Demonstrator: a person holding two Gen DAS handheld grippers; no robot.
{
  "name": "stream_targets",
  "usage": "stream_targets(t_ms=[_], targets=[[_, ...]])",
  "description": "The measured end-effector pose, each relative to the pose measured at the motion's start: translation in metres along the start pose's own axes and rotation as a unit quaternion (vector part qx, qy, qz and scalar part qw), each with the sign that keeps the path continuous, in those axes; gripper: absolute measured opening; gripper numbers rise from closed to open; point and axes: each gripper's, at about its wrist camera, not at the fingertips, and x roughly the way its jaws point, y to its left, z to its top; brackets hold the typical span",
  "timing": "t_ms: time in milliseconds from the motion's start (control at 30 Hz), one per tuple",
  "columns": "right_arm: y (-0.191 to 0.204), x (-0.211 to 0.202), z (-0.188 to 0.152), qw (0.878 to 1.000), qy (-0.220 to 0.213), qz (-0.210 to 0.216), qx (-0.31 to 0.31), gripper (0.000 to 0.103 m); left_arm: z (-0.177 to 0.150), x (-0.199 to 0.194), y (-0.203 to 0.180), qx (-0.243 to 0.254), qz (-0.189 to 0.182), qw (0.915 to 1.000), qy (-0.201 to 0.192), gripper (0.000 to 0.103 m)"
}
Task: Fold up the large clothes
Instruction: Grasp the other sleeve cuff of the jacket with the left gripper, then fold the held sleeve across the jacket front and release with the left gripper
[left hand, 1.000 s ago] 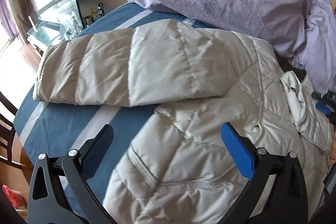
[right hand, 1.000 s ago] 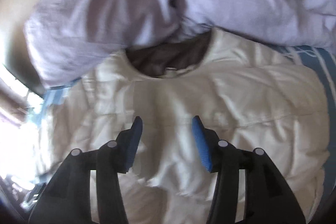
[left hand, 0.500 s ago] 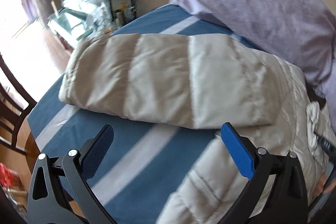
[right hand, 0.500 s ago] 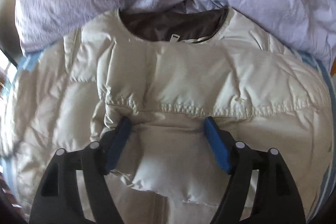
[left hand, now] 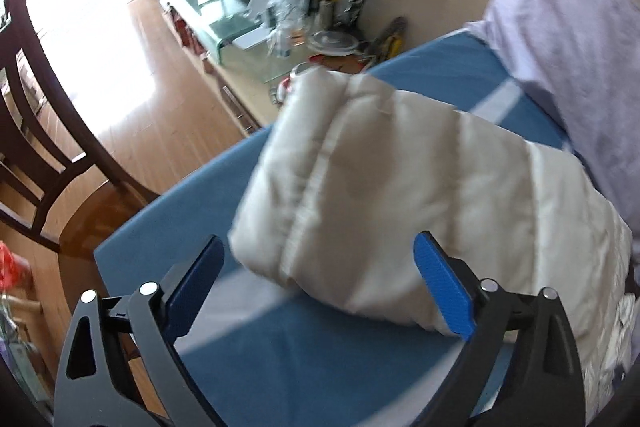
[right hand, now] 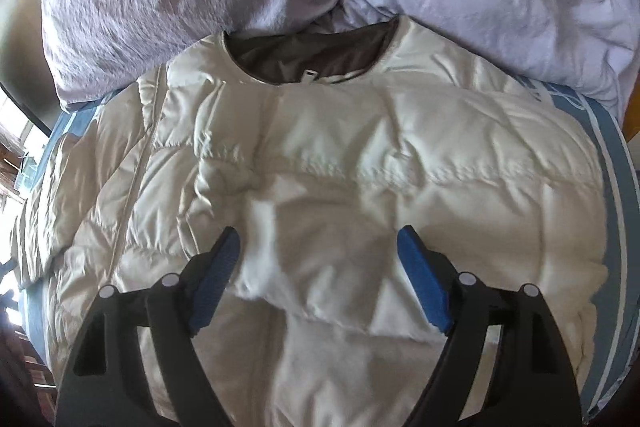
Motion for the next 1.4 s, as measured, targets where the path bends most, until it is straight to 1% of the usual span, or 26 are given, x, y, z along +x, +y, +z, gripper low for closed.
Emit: stream_targets(t_ms=[67,167,267,367,433,467,500,533,633,700,767,833,967,1100,1133,1267,1400], targets=[[-0.005,-0.006,-0.005,1.000,0.001,0.000,0.003,0.081,0.005,0.008,0.007,-0.005,0.006,1.0000,0.006,0.092],[-0.016,-0.012,-0.011,1.000,0.002,-0.004,0.008,0.081,0.008,0.014,0.012,-0.013,-0.008,0.9998,0.011,0.088],[-0.023,-0.016,-0.015,1.000,0.002,-0.006,0.012,0.081,0.005,0.015,0.009,-0.006,-0.014,0.9999,0.008,0.082],[-0.028,-0.018,-0.019,1.000,0.004,-0.006,0.016,0.081,0.003,0.013,0.004,0.004,-0.013,0.9999,-0.001,0.072],[-0.029,-0.019,-0.021,1.000,0.005,-0.006,0.020,0.081,0.001,0.011,0.002,0.003,-0.021,0.9998,-0.006,0.054],[-0.030,-0.019,-0.022,1.000,0.006,-0.005,0.022,0.081,0.001,0.010,0.001,0.002,-0.030,0.9995,-0.006,0.048],[-0.030,-0.019,-0.023,1.000,0.006,-0.005,0.023,0.081,0.001,0.009,0.000,0.001,-0.038,0.9993,-0.005,0.036],[-0.031,-0.020,-0.024,1.000,0.006,-0.004,0.024,0.081,0.000,0.008,-0.002,-0.001,-0.042,0.9991,-0.003,0.029],[-0.032,-0.023,-0.027,1.000,0.004,-0.002,0.025,0.081,0.001,0.002,-0.009,0.002,-0.040,0.9992,-0.006,0.018],[-0.034,-0.026,-0.028,1.000,0.001,0.001,0.026,0.081,0.003,-0.004,-0.011,-0.002,-0.044,0.9990,-0.009,0.015],[-0.037,-0.030,-0.029,1.000,-0.005,0.003,0.030,0.081,0.007,-0.016,-0.013,-0.008,-0.056,0.9982,-0.019,0.014],[-0.043,-0.035,-0.030,0.999,-0.012,0.006,0.038,0.081,0.012,-0.030,-0.020,-0.007,-0.072,0.9968,-0.033,0.014],[-0.056,-0.041,-0.033,0.998,-0.018,0.009,0.053,0.081,0.021,-0.072,-0.046,0.012,-0.116,0.9906,-0.072,0.014],[-0.067,-0.046,-0.039,0.998,-0.022,0.010,0.065,0.081,0.025,-0.116,-0.085,0.044,-0.166,0.9797,-0.103,0.014],[-0.070,-0.048,-0.041,0.997,-0.024,0.011,0.067,0.081,0.025,-0.123,-0.093,0.051,-0.175,0.9776,-0.106,0.014],[-0.078,-0.053,-0.047,0.997,-0.033,0.006,0.072,0.081,0.018,-0.156,-0.145,0.093,-0.221,0.9638,-0.117,0.014],[-0.095,-0.058,-0.055,0.995,-0.038,0.005,0.092,0.081,0.001,-0.181,-0.196,0.137,-0.276,0.9444,-0.114,0.014]])
